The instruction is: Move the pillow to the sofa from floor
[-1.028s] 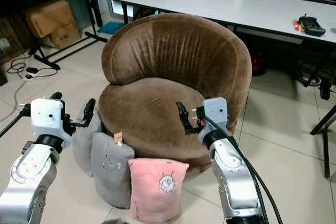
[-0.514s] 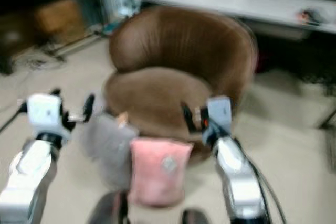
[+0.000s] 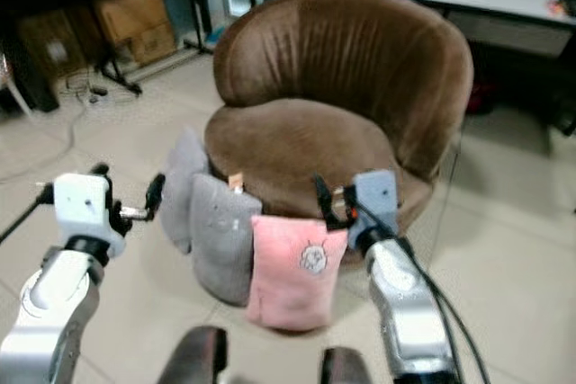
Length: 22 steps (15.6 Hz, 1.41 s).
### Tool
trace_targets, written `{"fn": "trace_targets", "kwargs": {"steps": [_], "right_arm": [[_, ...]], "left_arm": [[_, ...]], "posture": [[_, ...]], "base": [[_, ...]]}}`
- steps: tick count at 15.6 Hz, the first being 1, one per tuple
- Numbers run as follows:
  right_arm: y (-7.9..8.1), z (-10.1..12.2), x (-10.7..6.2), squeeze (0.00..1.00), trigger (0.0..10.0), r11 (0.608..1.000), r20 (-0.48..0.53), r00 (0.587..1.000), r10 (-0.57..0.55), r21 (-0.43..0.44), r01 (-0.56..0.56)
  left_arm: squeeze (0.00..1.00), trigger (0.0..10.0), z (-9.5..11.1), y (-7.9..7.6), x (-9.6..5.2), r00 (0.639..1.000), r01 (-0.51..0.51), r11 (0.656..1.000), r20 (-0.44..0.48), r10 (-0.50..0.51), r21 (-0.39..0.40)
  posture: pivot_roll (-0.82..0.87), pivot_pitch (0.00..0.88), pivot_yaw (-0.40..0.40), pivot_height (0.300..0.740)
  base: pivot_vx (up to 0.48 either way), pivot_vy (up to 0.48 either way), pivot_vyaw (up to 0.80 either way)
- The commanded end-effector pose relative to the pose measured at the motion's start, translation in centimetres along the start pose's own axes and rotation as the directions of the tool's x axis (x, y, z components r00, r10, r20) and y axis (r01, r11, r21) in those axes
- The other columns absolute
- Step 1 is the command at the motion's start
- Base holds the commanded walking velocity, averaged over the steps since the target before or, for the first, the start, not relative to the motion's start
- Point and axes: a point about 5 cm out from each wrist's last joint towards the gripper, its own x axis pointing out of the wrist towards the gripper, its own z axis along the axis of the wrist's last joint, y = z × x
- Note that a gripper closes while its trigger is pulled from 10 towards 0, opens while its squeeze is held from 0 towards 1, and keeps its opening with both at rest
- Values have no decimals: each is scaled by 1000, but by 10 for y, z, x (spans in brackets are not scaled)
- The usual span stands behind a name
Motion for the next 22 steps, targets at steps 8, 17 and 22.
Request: {"fn": "trace_targets", "kwargs": {"steps": [8,17,22], "right_arm": [[-5,6,0,0,10000,1000,20,1000,-20,-17,20],[-8,5,0,0,10000,999,23,999,-32,4,32],[-7,6,1,0,10000,1000,25,999,-25,-11,25]], "left_arm": [[0,10000,3,-2,1,1000,5,1000,10,-5,4],[0,10000,5,-3,3,1000,-2,1000,27,1,23],[0,10000,4,-5,2,1000,9,1000,22,-10,19]], "posture": [[-52,0,19,650],[-51,0,20,586],[-51,0,17,566]], "base": [[264,0,0],[0,0,0],[0,0,0]]}}
